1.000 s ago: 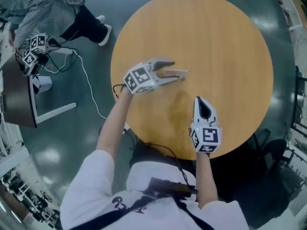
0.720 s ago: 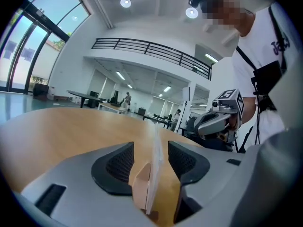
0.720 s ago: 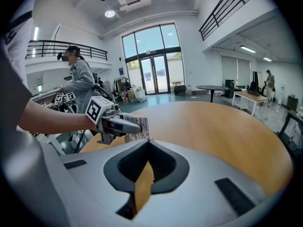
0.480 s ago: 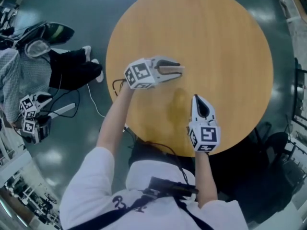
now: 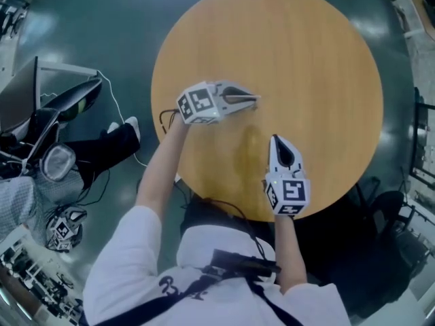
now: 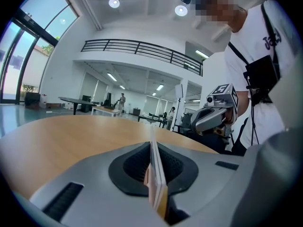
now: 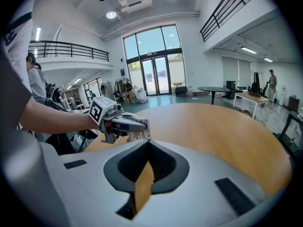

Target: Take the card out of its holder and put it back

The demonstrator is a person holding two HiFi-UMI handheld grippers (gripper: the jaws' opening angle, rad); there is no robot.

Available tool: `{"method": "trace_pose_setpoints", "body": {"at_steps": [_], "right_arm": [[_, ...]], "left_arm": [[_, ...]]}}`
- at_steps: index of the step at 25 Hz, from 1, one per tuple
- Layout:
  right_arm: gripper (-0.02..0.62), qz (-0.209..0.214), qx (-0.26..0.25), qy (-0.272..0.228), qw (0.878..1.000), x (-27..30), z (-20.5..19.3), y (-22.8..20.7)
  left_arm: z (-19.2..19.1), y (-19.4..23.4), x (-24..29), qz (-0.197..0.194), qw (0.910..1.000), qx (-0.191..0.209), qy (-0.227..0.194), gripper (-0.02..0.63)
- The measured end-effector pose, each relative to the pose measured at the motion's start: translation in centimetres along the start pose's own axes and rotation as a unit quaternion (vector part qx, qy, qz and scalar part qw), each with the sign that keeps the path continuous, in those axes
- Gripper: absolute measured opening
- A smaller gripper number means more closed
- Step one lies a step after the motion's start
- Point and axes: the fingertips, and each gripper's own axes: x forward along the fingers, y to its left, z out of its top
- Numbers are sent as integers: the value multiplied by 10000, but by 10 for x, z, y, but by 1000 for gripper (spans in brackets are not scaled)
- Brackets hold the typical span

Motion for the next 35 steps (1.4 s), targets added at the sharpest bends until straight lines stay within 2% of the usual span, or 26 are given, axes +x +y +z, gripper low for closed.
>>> {"method": "trace_pose_setpoints", "body": {"at_steps": [10,21,28,35], "right_arm": [[18,169,-142,-273,9994,-3,21,7],[18,307,-172,-804,9961,-16,49,24],[18,487,-286,-1259,9904,-35,76,37],[18,625,-345,-1683,9831,-53,94,56]], "left_arm": [[26,1,-9,115,9995,274,75,29],[68,-14,-44,702,9957,594,136,29],[95,-45,-68,1389,9892,471,-55,28],[101,-68,-108,2414,9696,-217,-335,28]]}}
